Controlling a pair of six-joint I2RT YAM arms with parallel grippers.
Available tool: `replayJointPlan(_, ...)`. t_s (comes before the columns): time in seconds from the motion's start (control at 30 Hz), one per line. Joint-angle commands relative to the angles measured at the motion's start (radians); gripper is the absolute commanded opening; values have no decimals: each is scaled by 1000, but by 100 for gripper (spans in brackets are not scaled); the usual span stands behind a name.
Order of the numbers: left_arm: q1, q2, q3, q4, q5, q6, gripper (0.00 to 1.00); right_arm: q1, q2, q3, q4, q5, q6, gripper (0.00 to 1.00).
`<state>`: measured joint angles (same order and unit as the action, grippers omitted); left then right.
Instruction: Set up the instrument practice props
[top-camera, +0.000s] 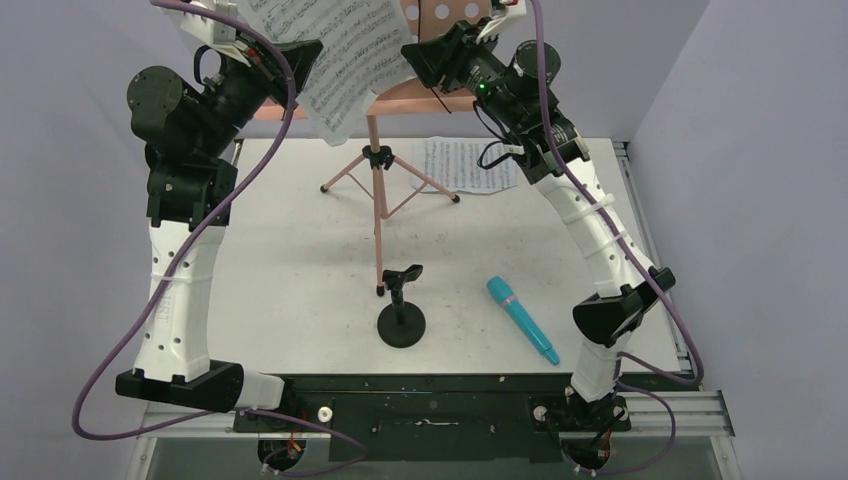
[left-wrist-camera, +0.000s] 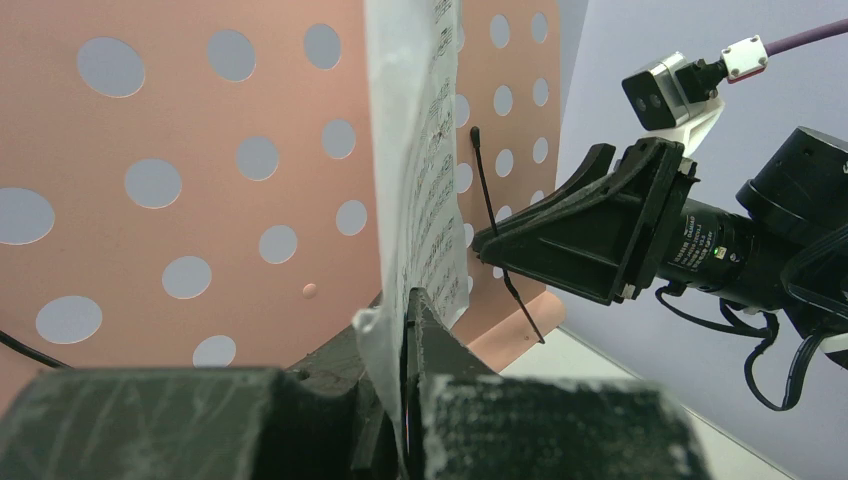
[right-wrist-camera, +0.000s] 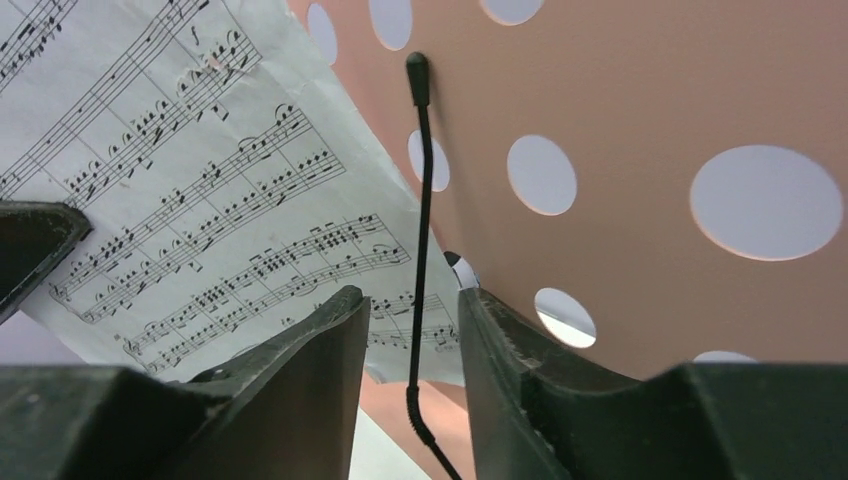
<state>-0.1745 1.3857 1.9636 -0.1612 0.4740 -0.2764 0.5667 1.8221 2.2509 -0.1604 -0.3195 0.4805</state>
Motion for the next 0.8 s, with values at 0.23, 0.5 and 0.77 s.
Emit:
replayJointPlan(0.23,7,29,95,-4,-2,54,0,2,9,47,45,19,13,7)
replayJointPlan(0.5,7,44,129,-27,-27,84,0,2,-13,31,46,16,1,5)
replayJointPlan(0.77,7,93,219,-89,-49,111,0,3,-62,-38,101,18,-14,5)
